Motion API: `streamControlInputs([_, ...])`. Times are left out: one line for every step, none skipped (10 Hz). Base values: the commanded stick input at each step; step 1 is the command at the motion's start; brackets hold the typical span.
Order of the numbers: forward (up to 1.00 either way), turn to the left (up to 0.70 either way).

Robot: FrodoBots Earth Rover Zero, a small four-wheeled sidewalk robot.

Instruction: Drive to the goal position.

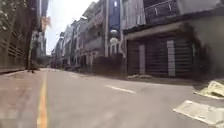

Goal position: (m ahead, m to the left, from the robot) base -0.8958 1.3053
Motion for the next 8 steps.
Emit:
streamControlInputs([0.0, -1.0])
streamControlInputs([0.0, -1.0])
streamControlInputs([0.0, 0.0])
streamControlInputs([0.0, 0.0])
streamControlInputs([0.0, 0.0])
streamControlInputs([0.0, 0.0])
streamControlInputs([0.0, 0.0])
streamControlInputs([0.0, 0.0])
